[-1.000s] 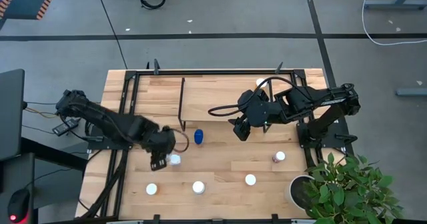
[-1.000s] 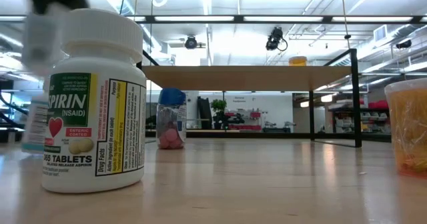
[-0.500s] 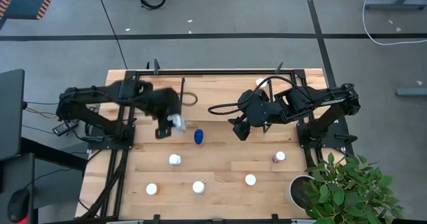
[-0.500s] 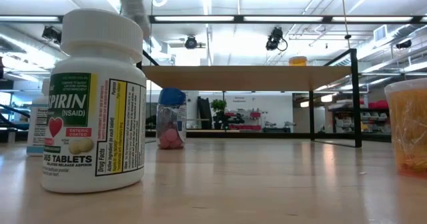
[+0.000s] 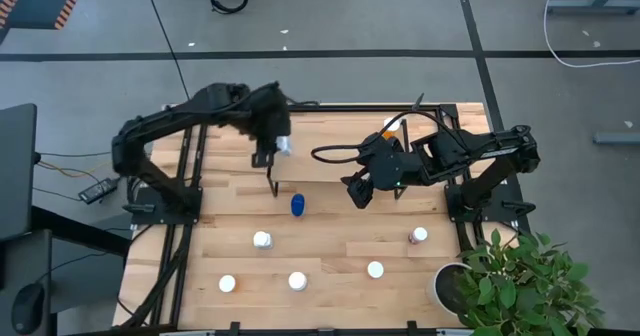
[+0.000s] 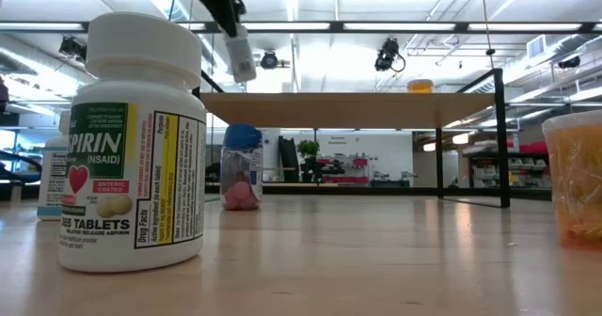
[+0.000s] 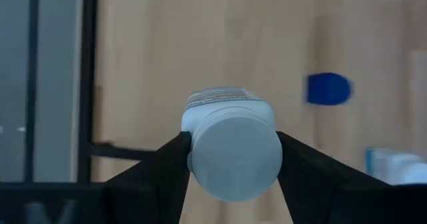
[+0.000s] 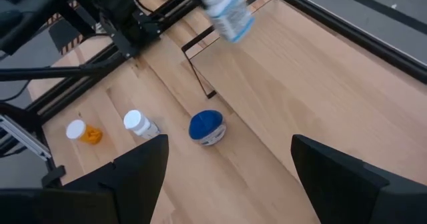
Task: Pick and place medicine bottles onto shelf by color
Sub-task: Put the left white pill bottle on the shelf
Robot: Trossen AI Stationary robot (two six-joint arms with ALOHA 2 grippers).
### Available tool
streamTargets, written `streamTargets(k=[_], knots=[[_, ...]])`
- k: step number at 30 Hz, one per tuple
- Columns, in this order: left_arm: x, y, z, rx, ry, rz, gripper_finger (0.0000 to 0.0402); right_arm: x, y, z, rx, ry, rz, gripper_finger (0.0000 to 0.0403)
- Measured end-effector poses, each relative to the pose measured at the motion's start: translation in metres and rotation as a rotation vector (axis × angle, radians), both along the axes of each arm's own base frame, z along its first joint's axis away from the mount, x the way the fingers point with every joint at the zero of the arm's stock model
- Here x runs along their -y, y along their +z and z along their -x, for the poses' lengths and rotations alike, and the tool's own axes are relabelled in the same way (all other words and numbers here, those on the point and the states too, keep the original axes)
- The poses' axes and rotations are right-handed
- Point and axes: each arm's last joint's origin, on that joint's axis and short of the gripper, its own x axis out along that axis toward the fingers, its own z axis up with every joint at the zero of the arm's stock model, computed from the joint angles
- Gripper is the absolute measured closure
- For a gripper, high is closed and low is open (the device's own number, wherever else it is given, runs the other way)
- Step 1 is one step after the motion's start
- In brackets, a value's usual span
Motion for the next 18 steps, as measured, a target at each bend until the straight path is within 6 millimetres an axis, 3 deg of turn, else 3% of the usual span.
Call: streamTargets(k=[10, 18], knots=[[-0.051, -0.009, -0.029, -0.067, 0.006, -0.03, 0.0194, 0.0, 0.0, 0.0, -0.003, 0.008, -0.008, 0.0079], [-0.064, -0.016, -0.035, -0.155, -0.017, -0.027, 0.0191, 0.0, 0.0, 0.0, -0.016, 0.039, 0.023, 0.0079]])
